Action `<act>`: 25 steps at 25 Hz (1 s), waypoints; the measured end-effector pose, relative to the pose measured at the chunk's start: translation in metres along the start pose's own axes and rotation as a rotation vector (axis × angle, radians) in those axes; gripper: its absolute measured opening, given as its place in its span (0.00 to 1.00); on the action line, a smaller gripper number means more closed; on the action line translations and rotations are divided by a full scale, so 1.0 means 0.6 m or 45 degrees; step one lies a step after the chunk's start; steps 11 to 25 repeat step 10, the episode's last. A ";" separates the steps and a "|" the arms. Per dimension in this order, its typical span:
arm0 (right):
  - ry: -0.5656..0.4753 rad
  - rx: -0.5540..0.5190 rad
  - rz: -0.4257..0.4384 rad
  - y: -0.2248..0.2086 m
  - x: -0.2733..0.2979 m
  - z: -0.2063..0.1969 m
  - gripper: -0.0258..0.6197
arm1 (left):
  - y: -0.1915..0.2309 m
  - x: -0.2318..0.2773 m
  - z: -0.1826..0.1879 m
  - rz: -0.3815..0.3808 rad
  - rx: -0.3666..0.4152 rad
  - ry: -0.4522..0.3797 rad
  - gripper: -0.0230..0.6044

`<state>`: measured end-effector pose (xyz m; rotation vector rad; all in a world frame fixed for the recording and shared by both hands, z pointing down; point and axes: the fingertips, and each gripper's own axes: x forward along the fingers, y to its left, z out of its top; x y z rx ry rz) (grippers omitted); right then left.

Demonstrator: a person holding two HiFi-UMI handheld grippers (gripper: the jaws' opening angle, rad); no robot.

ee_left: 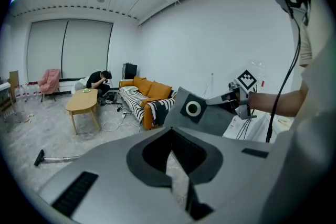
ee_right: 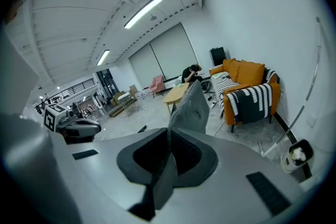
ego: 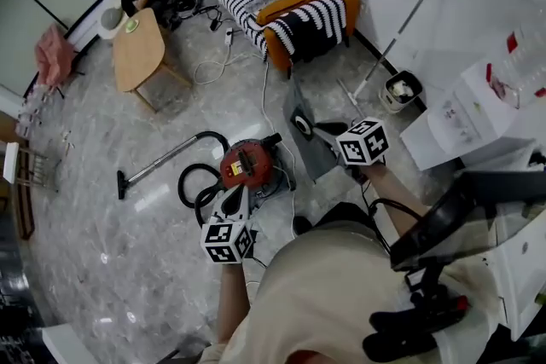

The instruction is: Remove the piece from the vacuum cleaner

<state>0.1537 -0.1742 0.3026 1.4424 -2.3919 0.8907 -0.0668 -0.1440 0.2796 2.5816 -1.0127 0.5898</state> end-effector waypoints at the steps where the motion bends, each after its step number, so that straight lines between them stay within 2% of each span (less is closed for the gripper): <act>1: -0.003 -0.002 0.012 0.000 -0.011 -0.003 0.08 | -0.013 0.003 0.002 -0.002 0.002 0.003 0.04; 5: -0.002 -0.018 0.080 -0.002 -0.055 -0.020 0.08 | -0.079 0.033 0.004 -0.013 -0.006 0.018 0.04; 10: 0.009 -0.022 0.145 -0.033 -0.140 -0.051 0.08 | -0.206 0.088 0.005 -0.080 -0.010 0.031 0.04; 25: 0.009 -0.022 0.145 -0.033 -0.140 -0.051 0.08 | -0.206 0.088 0.005 -0.080 -0.010 0.031 0.04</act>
